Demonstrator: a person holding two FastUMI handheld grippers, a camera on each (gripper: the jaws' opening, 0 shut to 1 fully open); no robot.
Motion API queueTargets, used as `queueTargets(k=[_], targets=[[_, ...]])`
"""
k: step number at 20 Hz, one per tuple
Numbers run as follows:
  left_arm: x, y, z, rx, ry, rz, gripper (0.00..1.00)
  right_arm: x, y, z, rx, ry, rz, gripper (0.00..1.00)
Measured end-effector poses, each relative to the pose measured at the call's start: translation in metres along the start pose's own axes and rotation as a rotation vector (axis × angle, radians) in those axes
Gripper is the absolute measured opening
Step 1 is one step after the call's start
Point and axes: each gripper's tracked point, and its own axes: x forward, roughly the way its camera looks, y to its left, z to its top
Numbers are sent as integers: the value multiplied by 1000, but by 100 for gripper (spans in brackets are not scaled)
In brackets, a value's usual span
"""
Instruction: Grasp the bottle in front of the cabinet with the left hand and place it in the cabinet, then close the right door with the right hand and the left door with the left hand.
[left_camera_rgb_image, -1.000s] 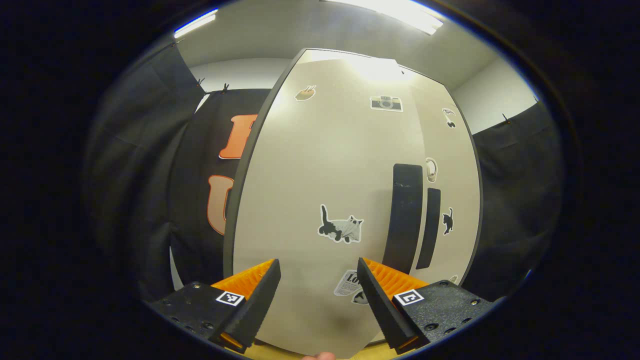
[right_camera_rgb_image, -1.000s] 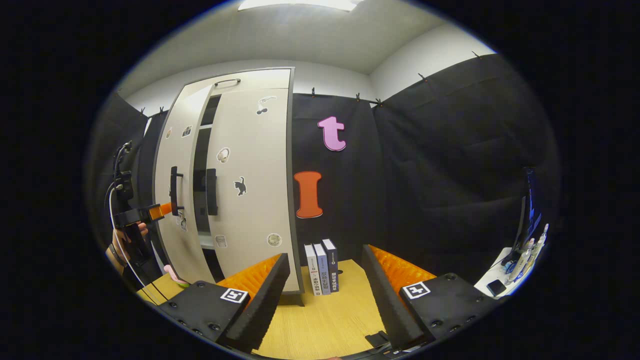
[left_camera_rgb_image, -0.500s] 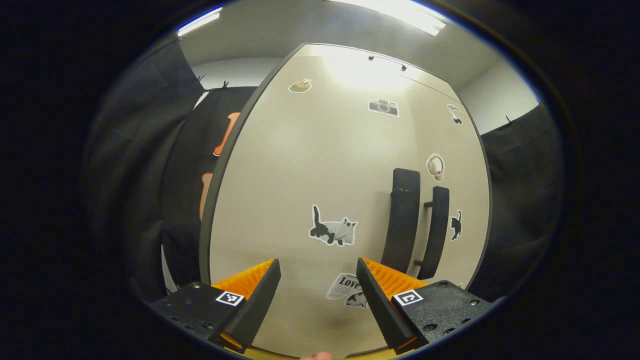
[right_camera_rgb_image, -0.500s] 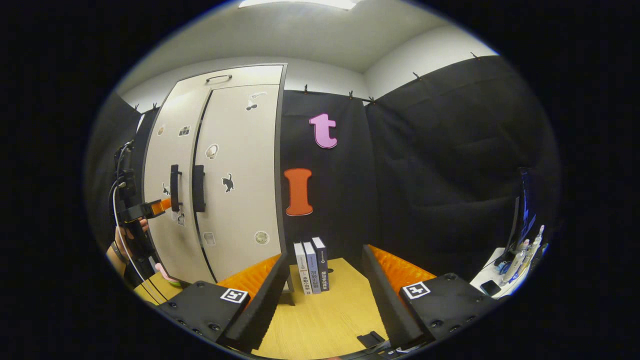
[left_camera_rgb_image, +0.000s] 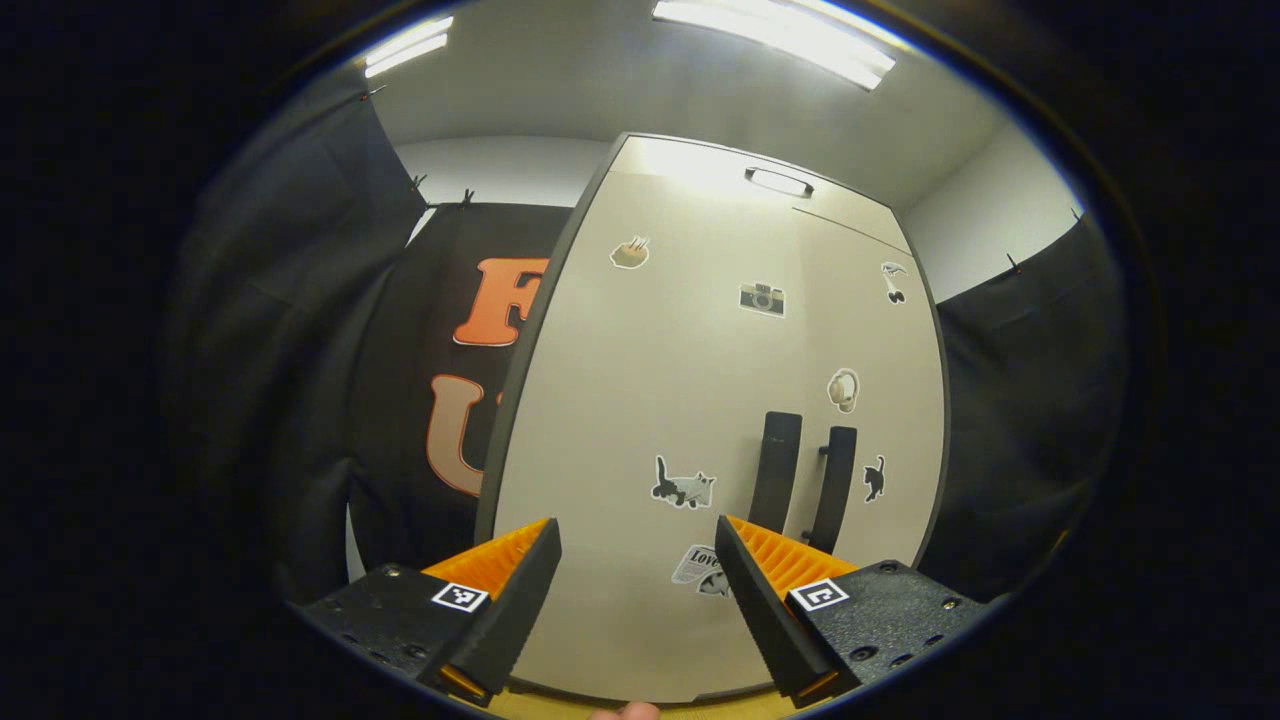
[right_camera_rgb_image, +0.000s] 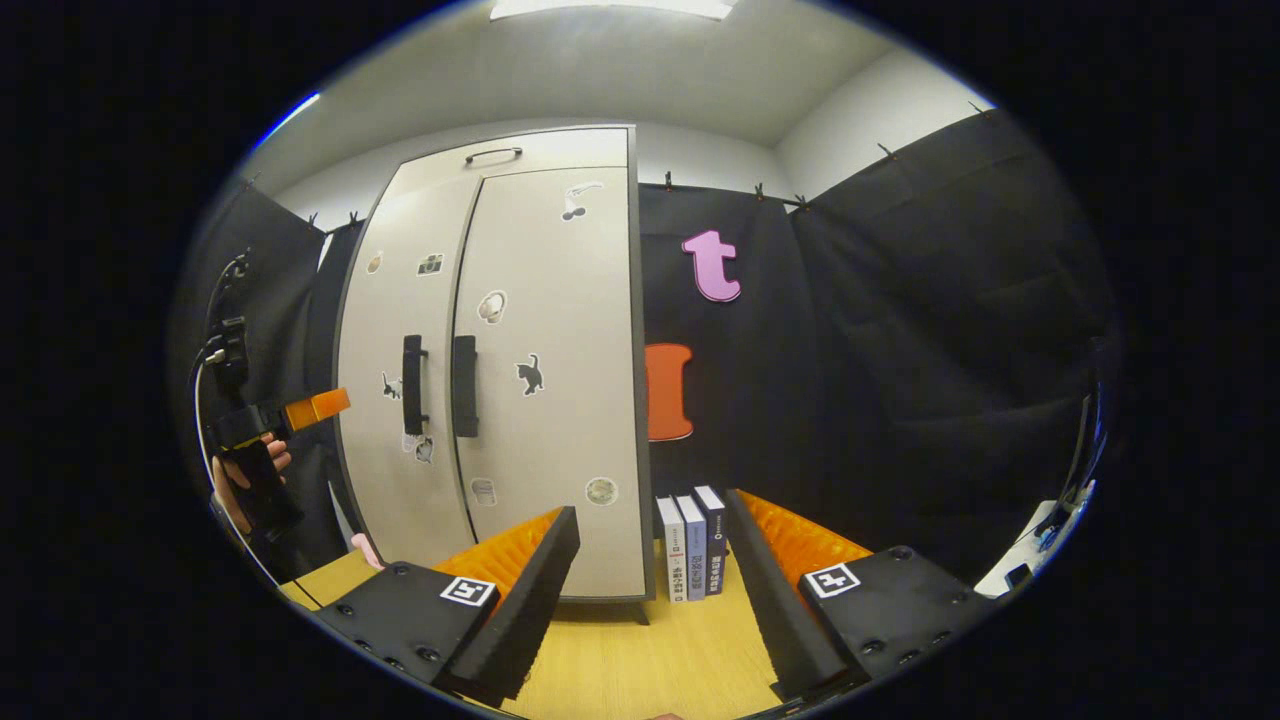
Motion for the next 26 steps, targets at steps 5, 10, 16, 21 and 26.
queueTargets(k=[5, 10, 16, 21, 26], targets=[[-64, 26, 25, 28, -20, 46, 94, 11, 42, -8, 16, 12, 108, 96], [-115, 44, 16, 20, 10, 89, 94, 10, 70, -10, 21, -17, 157, 96], [-160, 62, -2, 11, 13, 141, 94, 5, 88, -13, 15, -43, 147, 96], [-168, 71, -9, -19, 42, 176, 94, -5, 84, -18, 18, -19, 135, 96], [-169, 71, -18, -9, 75, 169, 94, -10, 74, -17, 10, -23, 101, 96]])
